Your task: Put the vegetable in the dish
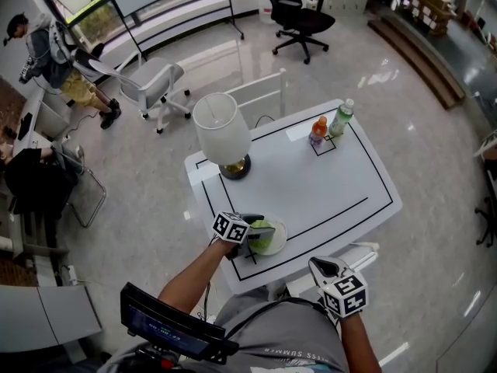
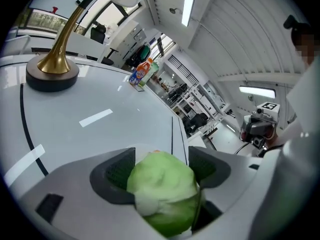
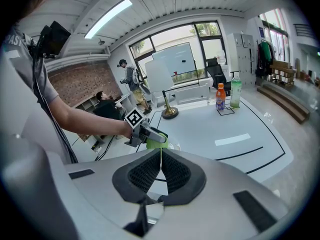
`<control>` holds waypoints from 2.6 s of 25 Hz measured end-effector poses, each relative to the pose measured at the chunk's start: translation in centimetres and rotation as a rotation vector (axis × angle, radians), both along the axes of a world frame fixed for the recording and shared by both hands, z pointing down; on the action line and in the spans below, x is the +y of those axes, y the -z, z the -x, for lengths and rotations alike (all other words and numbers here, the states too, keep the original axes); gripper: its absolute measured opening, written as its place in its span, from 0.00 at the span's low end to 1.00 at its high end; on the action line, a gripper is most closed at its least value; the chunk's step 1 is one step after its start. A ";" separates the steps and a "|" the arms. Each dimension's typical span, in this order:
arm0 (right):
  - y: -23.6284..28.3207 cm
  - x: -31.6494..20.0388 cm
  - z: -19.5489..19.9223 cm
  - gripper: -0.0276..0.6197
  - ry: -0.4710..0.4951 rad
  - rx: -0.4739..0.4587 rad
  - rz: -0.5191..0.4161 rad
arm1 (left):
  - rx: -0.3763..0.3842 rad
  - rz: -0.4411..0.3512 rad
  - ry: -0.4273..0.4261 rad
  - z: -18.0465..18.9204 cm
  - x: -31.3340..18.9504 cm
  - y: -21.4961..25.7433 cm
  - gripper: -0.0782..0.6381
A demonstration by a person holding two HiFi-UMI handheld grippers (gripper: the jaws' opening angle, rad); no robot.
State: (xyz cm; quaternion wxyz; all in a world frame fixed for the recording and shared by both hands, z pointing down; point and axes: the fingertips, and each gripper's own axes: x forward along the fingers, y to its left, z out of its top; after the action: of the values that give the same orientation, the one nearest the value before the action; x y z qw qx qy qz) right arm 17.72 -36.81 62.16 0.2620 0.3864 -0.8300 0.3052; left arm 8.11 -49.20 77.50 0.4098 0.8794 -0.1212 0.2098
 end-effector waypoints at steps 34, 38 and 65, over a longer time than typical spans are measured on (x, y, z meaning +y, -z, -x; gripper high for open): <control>-0.3 0.7 1.4 0.05 0.007 0.025 0.021 | 0.141 -0.018 0.247 2.6 -2.3 1.4 0.57; -0.3 0.7 1.5 0.05 0.013 0.029 0.020 | 0.163 -0.035 0.277 3.4 -2.6 2.2 0.57; 1.3 3.0 0.8 0.05 0.042 -0.004 -0.034 | 0.313 -0.329 0.365 4.0 -1.2 18.8 0.53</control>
State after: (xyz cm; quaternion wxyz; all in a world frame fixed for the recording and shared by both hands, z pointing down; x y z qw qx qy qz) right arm 16.90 -33.76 60.88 0.2600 0.3726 -0.8436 0.2862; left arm 4.12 -50.35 58.68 0.3064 0.9194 -0.2450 -0.0278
